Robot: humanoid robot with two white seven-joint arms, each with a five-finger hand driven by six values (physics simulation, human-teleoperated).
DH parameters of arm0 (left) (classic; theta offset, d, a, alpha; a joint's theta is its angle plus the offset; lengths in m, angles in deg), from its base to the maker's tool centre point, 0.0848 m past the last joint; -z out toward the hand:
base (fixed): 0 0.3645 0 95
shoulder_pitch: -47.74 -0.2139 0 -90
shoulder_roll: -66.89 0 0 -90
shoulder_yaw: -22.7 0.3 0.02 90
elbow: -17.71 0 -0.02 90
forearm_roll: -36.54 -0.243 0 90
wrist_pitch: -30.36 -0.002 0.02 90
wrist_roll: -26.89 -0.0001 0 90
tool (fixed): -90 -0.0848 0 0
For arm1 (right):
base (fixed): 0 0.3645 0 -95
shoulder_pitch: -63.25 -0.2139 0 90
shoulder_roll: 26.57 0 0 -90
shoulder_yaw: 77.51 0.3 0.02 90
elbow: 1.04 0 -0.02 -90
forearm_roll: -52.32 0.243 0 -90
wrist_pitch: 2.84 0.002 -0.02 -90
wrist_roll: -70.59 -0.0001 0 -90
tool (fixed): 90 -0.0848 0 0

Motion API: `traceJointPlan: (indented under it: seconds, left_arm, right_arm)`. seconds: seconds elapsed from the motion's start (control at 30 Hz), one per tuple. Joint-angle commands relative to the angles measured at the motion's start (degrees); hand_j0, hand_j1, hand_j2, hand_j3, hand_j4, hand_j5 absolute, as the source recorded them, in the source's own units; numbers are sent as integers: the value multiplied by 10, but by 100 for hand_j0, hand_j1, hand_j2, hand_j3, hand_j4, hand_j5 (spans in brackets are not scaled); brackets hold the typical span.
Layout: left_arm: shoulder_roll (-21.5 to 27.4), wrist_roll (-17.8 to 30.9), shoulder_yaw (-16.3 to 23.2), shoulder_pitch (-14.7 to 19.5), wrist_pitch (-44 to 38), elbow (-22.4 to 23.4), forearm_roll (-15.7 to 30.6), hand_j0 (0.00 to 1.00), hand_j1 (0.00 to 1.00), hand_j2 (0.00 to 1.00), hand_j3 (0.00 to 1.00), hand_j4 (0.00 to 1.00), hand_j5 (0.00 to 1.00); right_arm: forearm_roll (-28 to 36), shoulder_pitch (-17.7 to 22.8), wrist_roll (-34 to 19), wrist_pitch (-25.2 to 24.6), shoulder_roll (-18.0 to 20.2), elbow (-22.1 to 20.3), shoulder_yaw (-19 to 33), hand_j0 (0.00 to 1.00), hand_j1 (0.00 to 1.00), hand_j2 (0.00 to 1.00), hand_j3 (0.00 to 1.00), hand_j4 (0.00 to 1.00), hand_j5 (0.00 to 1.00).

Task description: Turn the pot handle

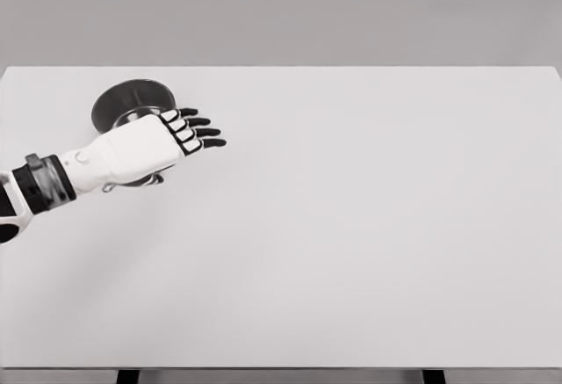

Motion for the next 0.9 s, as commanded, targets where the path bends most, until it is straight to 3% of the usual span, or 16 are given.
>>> traceJointPlan:
  seconds: [0.0, 0.57, 0.87]
  left_arm:
    - [-3, 0, 2, 0, -1, 18, 1, 100, 100, 100, 100, 100, 100]
    - [5, 1, -12, -2, -1, 20, 1, 100, 100, 100, 100, 100, 100]
    - [5, 1, -12, -7, -57, 24, -13, 100, 100, 100, 100, 100, 100]
  right_arm:
    - [0, 0, 0, 0, 0, 0, 0, 100, 100, 100, 100, 100, 100]
    - [0, 0, 0, 1, 0, 0, 0, 100, 100, 100, 100, 100, 100]
    - [0, 0, 0, 0, 0, 0, 0, 100, 100, 100, 100, 100, 100]
